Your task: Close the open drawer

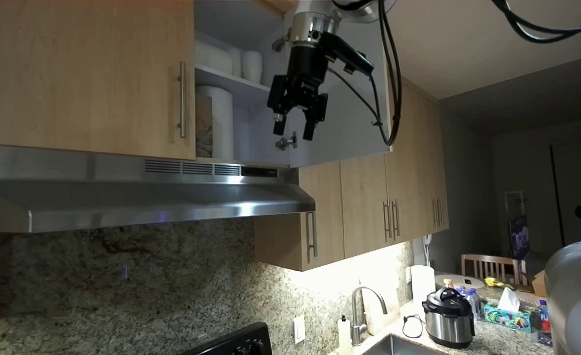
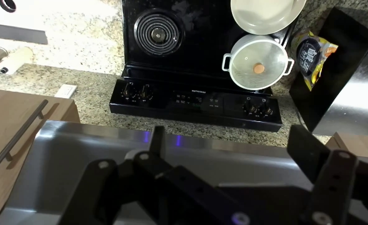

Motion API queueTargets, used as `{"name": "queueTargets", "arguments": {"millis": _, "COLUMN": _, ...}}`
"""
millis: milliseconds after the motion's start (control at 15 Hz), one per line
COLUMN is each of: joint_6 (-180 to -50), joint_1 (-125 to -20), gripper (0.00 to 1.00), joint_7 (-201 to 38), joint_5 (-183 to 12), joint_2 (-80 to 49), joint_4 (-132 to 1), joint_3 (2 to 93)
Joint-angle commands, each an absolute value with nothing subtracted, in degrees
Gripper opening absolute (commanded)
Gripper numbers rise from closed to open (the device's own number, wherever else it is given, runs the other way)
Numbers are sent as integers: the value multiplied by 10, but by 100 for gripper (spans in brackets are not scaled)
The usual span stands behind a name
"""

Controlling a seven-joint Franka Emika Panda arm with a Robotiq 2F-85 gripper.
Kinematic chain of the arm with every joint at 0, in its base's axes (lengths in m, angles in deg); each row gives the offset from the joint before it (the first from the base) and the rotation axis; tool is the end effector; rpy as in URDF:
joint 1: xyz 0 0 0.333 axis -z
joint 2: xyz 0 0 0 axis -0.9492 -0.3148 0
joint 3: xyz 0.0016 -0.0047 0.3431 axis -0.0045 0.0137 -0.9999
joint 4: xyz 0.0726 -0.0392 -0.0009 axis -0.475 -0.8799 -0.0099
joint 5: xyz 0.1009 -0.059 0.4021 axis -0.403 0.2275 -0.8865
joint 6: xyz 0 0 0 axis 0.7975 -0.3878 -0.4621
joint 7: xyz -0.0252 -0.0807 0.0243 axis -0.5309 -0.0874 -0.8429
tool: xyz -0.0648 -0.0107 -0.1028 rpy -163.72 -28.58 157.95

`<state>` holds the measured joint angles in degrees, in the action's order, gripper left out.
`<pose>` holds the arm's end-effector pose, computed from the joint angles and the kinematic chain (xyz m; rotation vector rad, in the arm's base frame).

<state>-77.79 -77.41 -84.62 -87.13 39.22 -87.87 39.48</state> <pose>0.3513 0.0695 0.7469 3.0581 0.1963 0.5744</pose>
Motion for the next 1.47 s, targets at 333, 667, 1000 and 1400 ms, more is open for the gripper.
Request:
{"name": "queueTargets", "arguments": {"millis": 333, "joint_6": -768, "joint_1": -743, "gripper": 100, "joint_7": -885, "joint_5": -837, "joint_2": 431, "joint_4": -832, "joint_3": 418}}
{"name": "queueTargets", "arguments": {"millis": 667, "joint_6": -778, "joint_1": -731, "gripper": 100, "joint_7": -910, "joint_5": -792, "joint_2": 452, "joint_4": -814, "joint_3": 434}}
{"name": "queueTargets", "arguments": {"millis": 1000, "joint_6": -805, "joint_1": -700, "gripper": 100, "joint_7": -885, "joint_5": -751, "joint_2": 482, "joint_4": -807, "joint_3": 435}}
{"name": "queueTargets", "arguments": {"millis": 1400, "joint_6": -792, "joint_1": -651, "gripper": 100, "joint_7": -858, "joint_5": -722, "joint_2": 508, "joint_4": -792, "joint_3": 447}}
